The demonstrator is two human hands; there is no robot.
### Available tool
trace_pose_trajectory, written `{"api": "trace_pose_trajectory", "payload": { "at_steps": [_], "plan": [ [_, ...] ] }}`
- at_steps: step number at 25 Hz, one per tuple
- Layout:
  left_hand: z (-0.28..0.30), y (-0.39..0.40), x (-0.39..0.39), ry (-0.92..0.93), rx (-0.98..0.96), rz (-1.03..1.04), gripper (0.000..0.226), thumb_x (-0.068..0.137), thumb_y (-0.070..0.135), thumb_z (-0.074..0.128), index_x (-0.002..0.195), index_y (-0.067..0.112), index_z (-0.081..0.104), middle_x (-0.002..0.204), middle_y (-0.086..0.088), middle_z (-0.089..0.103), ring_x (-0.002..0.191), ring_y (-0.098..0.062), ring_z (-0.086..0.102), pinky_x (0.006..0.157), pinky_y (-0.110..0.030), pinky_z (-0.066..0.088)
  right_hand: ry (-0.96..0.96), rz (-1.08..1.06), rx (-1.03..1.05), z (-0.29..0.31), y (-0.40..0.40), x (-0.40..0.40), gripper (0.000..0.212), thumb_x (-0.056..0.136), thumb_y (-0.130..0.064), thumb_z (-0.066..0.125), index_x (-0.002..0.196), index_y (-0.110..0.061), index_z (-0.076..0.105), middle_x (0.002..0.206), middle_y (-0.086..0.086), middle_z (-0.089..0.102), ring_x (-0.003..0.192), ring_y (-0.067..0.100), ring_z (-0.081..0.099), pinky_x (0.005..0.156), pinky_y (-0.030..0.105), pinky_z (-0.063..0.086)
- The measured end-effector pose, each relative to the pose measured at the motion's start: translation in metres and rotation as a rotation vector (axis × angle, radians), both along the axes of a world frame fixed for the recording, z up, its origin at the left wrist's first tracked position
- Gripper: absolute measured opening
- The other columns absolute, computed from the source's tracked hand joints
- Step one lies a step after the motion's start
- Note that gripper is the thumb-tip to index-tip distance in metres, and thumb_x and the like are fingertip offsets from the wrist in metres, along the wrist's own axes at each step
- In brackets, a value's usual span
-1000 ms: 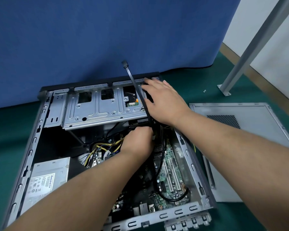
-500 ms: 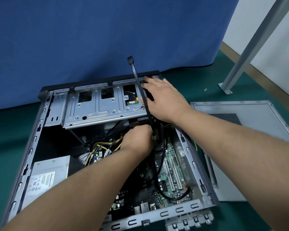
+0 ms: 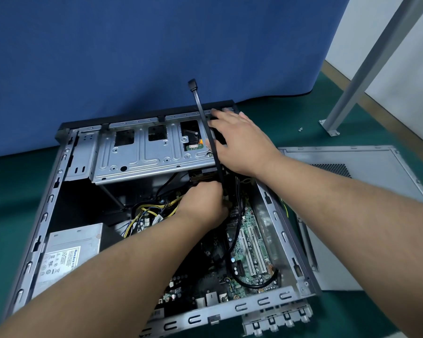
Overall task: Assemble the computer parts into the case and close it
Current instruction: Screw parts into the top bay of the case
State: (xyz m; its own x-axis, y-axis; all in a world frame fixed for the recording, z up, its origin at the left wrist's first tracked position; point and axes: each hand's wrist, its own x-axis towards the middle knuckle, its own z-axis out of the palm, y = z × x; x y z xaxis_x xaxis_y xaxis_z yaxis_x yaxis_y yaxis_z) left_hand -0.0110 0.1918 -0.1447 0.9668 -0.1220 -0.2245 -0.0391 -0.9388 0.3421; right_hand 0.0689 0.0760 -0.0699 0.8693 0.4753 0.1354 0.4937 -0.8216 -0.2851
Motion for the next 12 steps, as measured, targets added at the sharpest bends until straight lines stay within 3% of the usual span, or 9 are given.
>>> {"api": "trace_pose_trajectory", "payload": {
  "at_steps": [3,9,12],
  "plan": [
    [-0.0014,0.0011,-0.0025,-0.023,-0.001,-0.018,0.014,0.094,0.028,0.06,0.103,0.017,0.061,0.102,-0.012,0.068,0.099,-0.04,0.065,0.073,-0.039,0.05,0.002,-0.002,0.002,-0.0001,0.0006,0.0001,0.05,0.104,-0.04,0.047,0.151,-0.022,0.047,0.166,-0.003,0.03,0.154,0.017,0.021,0.127,0.034,0.006],
    [0.0013,0.0009,0.0019,0.007,-0.13,0.047,0.015,0.09,0.028,0.071,0.1,0.018,0.068,0.102,-0.009,0.071,0.099,-0.038,0.064,0.074,-0.037,0.05,0.001,-0.002,-0.004,-0.0005,-0.0001,0.0004,0.05,0.104,-0.039,0.049,0.152,-0.022,0.047,0.166,-0.003,0.03,0.155,0.017,0.02,0.127,0.034,0.006],
    [0.0007,0.0001,0.0013,0.022,-0.096,0.061,0.016,0.09,0.029,0.071,0.098,0.017,0.065,0.1,-0.01,0.07,0.098,-0.038,0.065,0.073,-0.038,0.051,0.002,0.0,-0.004,-0.0001,-0.0003,0.0004,0.05,0.104,-0.039,0.049,0.151,-0.021,0.047,0.166,-0.003,0.03,0.155,0.018,0.02,0.128,0.035,0.006]
  ]
}}
